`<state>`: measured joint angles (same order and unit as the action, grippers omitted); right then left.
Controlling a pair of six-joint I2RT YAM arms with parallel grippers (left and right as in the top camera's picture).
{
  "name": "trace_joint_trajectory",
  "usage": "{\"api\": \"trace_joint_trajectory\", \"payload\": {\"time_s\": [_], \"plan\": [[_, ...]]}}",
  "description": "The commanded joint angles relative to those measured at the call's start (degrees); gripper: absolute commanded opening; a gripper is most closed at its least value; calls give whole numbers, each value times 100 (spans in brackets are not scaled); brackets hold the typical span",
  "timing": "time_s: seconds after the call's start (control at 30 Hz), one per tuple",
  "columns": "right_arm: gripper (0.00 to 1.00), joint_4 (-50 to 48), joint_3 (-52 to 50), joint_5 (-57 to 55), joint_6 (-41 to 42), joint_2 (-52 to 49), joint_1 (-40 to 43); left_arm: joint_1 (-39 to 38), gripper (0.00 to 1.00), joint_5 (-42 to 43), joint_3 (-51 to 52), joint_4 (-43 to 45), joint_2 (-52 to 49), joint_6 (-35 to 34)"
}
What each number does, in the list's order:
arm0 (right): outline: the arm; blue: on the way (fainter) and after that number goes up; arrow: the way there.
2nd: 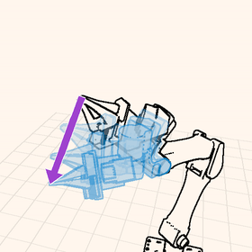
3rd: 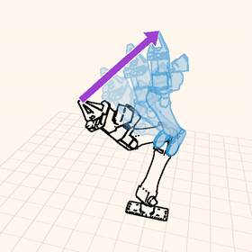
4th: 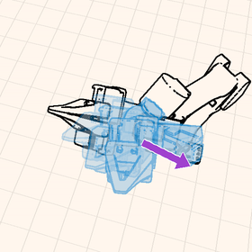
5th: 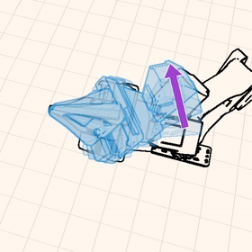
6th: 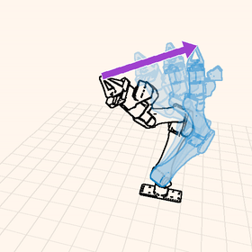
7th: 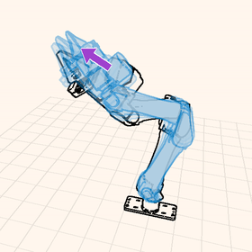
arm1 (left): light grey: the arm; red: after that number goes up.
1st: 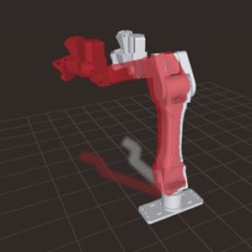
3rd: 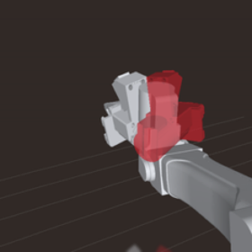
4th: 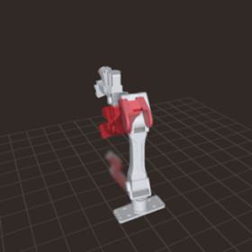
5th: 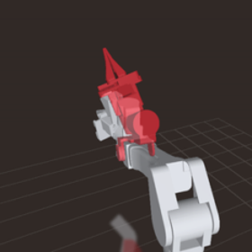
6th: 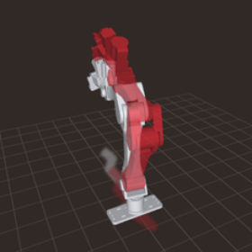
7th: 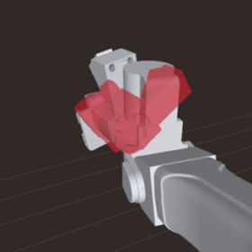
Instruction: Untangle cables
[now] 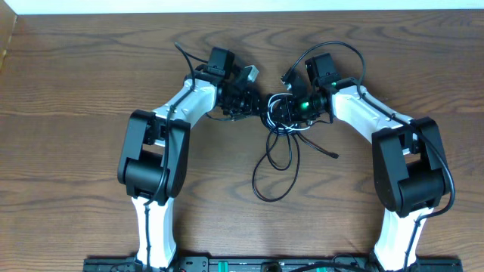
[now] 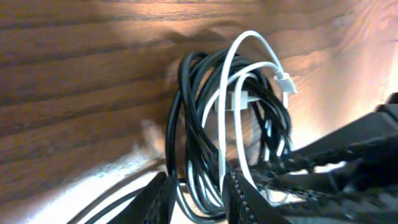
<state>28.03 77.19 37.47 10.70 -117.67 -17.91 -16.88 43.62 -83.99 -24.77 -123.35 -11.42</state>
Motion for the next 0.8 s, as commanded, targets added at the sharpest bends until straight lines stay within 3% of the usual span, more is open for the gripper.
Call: {"api": "trace_joint_trajectory", "payload": {"time_s": [0.0,0.13,0.53,0.77], "plan": [[18,-17,111,-7,-4,153,-31,26,30,136,-61,2,-37,-140],[1,-61,111,-7,-4,153,-31,-31,30,-262,-61,4,-81,-234],[1,-72,111,-17,-4,153,-31,-229,30,-920,-61,7,-98,-289],[1,-195,111,-715,356,153,-20,-306,30,-1134,-61,4,-98,-286]]}}
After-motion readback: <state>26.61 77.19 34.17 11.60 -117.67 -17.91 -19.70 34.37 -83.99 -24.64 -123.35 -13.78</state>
